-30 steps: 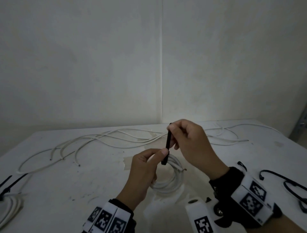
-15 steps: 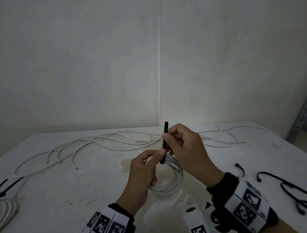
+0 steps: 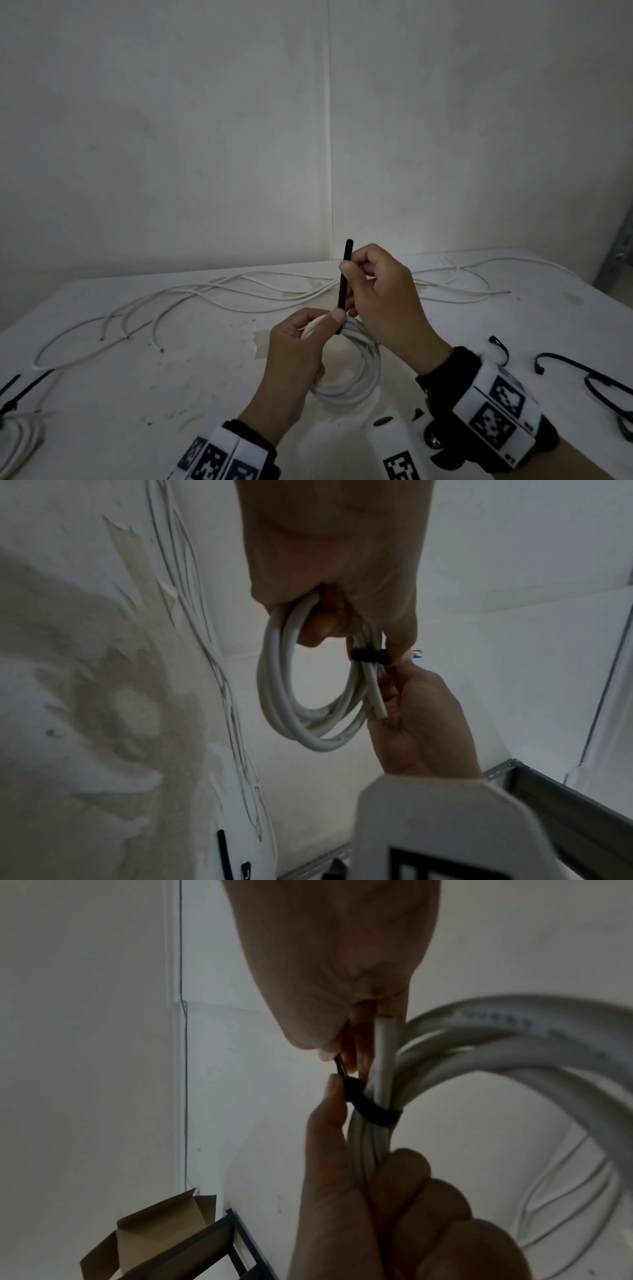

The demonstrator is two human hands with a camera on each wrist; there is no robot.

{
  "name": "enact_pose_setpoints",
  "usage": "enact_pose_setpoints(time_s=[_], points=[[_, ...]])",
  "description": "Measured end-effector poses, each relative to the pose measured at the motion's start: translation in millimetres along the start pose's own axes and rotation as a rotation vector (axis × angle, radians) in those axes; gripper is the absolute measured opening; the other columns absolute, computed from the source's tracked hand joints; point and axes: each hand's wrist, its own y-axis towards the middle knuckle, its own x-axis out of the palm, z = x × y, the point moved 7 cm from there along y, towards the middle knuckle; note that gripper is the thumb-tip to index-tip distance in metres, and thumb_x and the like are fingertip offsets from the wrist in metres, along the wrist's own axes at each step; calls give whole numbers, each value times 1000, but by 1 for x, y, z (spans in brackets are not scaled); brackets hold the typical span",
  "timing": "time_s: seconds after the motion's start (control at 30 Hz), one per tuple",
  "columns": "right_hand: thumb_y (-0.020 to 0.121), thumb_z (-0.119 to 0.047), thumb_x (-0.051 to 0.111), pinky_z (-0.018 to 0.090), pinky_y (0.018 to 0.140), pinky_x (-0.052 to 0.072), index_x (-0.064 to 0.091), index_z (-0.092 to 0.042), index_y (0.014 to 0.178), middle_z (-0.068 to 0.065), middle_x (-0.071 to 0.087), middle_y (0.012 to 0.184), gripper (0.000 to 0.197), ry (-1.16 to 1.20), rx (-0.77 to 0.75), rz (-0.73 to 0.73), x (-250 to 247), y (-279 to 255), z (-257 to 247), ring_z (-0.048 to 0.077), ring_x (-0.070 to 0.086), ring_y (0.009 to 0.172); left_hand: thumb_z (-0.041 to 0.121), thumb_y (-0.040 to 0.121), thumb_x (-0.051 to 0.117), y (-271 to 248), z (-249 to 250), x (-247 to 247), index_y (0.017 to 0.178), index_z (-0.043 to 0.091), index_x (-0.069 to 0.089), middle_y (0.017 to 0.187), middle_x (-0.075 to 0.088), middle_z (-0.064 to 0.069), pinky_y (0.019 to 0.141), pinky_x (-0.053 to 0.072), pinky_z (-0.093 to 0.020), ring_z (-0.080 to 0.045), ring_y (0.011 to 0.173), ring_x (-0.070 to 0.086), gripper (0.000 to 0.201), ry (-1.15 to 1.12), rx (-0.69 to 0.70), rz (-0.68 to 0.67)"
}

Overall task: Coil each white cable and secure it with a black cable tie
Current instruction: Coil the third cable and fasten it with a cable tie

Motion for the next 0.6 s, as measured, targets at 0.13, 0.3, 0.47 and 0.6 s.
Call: enact_pose_setpoints(time_s=[0.13, 0.3, 0.47, 0.6], points=[[93, -25, 49, 21, 61, 47, 51, -24, 80, -7, 57, 69, 13, 46, 58, -214, 17, -9, 17, -1, 55, 57, 24, 82, 62, -1, -7, -12, 71, 10, 65, 32, 36, 7, 36, 27, -18, -7, 30, 25, 18, 0, -24, 40], [84, -53, 33, 11, 60, 37, 58, -18, 85, -8, 58, 70, 43, -24, 127, -485, 40, -36, 33, -3, 51, 60, 29, 91, 49, 9, -1, -30, 74, 7, 61, 37, 28, 6, 36, 25, -18, -7, 32, 23, 30, -142, -32, 102], [90, -42, 36, 18, 57, 38, 52, -28, 82, -7, 48, 58, 23, 60, 129, -380, 46, -35, 34, 6, 53, 55, 29, 96, 37, 7, -1, -35, 79, 6, 59, 52, 46, -3, 49, 44, -27, -13, 41, 44, 36, -152, -81, -19], [95, -32, 38, 13, 50, 36, 51, -26, 82, -6, 44, 58, 19, 105, 162, -340, 55, -31, 33, 1, 45, 47, 25, 97, 38, 0, 2, -45, 94, 7, 59, 66, 51, -2, 65, 51, -28, -9, 55, 57, 27, 65, -10, -89]])
